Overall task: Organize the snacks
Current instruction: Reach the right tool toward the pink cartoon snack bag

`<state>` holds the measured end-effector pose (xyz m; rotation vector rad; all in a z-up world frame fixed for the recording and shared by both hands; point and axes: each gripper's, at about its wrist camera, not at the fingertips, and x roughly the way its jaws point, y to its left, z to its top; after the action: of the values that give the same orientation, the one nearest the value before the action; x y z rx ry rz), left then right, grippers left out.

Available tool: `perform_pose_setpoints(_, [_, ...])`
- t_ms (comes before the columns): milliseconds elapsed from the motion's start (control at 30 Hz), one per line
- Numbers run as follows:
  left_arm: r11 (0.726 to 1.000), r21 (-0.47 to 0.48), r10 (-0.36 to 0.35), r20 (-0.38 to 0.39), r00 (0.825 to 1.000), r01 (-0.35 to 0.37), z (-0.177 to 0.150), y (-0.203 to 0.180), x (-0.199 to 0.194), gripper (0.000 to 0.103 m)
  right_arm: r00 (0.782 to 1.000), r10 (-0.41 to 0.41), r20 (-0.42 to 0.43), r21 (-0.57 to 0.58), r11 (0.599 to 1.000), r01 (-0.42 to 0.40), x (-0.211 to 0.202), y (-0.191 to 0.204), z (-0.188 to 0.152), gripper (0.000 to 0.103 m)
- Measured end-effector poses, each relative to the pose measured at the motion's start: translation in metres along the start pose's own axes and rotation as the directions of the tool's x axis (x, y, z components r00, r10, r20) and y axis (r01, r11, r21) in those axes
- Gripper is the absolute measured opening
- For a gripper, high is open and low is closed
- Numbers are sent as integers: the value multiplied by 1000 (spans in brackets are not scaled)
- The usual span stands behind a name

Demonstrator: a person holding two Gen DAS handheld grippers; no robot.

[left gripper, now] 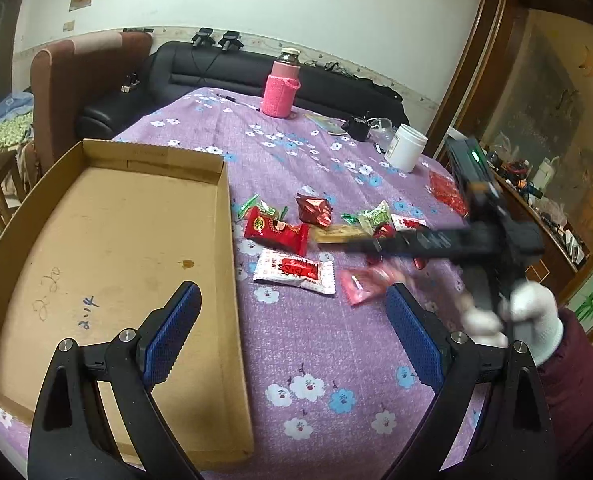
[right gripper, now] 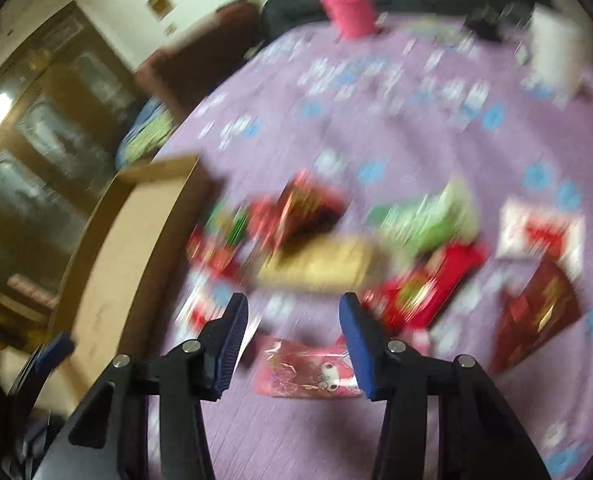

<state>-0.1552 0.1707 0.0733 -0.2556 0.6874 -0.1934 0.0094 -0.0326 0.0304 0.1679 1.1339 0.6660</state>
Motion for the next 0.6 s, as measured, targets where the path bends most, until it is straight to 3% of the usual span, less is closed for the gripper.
perform_pose_setpoints(33, [1000,2,-2,2,1000,2,0,1,-1,94,998,51,-35,2,999,-51,-2,-1,-10,51])
perform_pose_setpoints(100, [1000,5,-7,3,1000,7,-1,2,-3,94,997,71,-33,-10,997,-71,-17,-3,-29,51])
perform_pose_setpoints(300, [999,29,-36,-33,999,37,-8,-8,5,94,995,-56,86,-36,998,59,-72,-6,-66,52])
perform_pose_setpoints(367, [998,38,-44,-44,998,46,-10,-13,6,94,991,-116,69,-104,987,123,-66,5,-73,53])
perform_pose_setpoints(467, [998,45,-40,-42,998,42,-10,-16,2,94,991,-129,17,-153,980,130,-50,18,-85,53])
perform_pose_setpoints(600, [999,37,-27,-39,999,29,-9,-13,-1,94,981,-166,102,-135,975,179,-47,25,-82,53])
